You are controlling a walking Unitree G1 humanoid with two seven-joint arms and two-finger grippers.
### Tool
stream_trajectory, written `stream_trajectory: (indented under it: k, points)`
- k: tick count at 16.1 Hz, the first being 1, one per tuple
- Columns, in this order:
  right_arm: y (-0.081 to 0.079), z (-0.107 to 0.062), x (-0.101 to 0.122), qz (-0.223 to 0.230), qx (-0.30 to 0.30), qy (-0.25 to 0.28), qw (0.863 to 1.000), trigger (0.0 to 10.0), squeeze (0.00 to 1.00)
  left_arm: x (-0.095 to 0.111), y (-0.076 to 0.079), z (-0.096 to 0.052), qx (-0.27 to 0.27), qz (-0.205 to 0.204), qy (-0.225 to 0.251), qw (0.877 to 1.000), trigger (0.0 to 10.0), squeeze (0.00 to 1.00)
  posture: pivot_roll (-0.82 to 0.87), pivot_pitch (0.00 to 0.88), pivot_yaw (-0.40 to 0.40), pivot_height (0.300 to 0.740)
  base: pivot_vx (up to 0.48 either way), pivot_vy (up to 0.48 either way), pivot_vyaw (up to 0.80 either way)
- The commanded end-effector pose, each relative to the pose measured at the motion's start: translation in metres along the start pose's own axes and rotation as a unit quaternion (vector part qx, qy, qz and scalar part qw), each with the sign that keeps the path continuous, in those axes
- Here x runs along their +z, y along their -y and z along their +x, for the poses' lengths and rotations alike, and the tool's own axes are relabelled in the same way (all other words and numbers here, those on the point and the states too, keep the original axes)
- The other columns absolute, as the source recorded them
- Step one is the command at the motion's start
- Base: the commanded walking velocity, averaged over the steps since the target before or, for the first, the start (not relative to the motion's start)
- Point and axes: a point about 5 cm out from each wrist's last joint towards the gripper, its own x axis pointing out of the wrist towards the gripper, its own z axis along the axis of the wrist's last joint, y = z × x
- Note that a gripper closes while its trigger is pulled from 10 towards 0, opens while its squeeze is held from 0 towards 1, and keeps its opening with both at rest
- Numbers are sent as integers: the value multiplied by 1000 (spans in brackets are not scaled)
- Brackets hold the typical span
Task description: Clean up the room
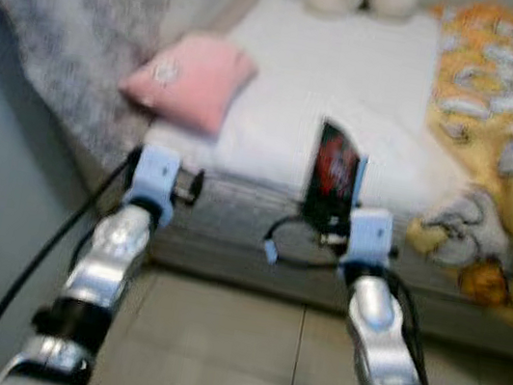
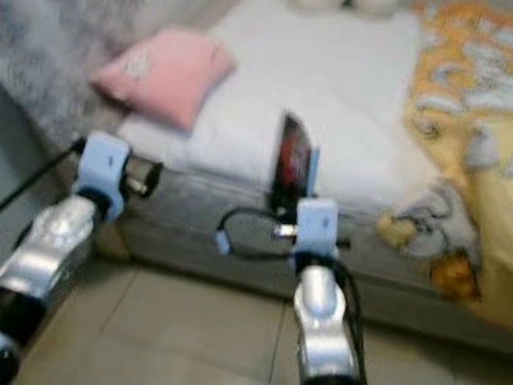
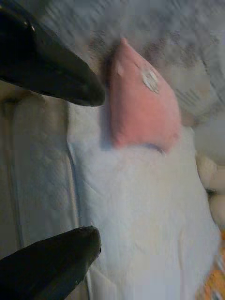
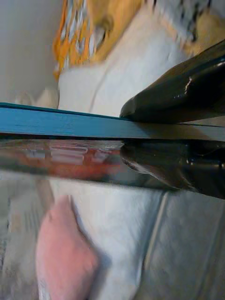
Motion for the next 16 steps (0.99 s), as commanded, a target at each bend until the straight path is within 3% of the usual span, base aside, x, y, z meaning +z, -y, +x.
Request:
stream_trajectory:
  k: [1,3,4,8,10,11,12,13,14,15,16]
  points:
    - [10,4,11,3,-24,27,999,0,0,6,5,2,-13,-4,11,1000,10000,0,-132,0,86,723,480,0,-800]
    - [12,7,13,1,-24,30,999,0,0,-3,-3,3,35,-91,-21,995,10000,0,-133,0,84,723,463,0,0]
    - [13,8,14,-1,-22,33,999,0,0,-9,-2,1,41,-104,-33,993,10000,0,-135,0,81,723,458,0,0]
    - [13,8,14,-2,-10,32,999,0,0,-6,10,2,25,-91,-24,995,10000,0,-137,0,70,723,458,0,0]
    - [13,7,13,6,-7,30,1000,0,0,-12,3,1,52,-128,-35,990,10000,0,-140,0,64,723,454,0,0]
    - [13,6,12,18,-8,29,999,0,0,-15,-3,-4,78,-158,-25,984,10000,0,-142,0,62,723,435,0,0]
    - [15,4,12,25,-11,31,999,0,0,-15,-9,-12,100,-152,1,983,10000,0,-145,0,57,723,281,390,0]
    - [20,-1,12,33,-19,38,999,0,0,-12,-7,-30,86,-74,52,992,10000,0,-144,0,48,723,0,439,0]
    - [24,-9,9,36,-24,41,998,0,0,-22,-1,-46,72,-55,50,995,10000,0,-141,0,42,723,0,465,0]
    - [29,-25,0,30,-24,40,998,0,0,-47,5,-66,66,-66,8,996,10000,0,-137,0,38,723,0,480,0]
    - [31,-28,-2,31,-25,38,998,0,0,-50,7,-68,65,-66,4,996,10000,0,-137,0,38,723,0,480,0]
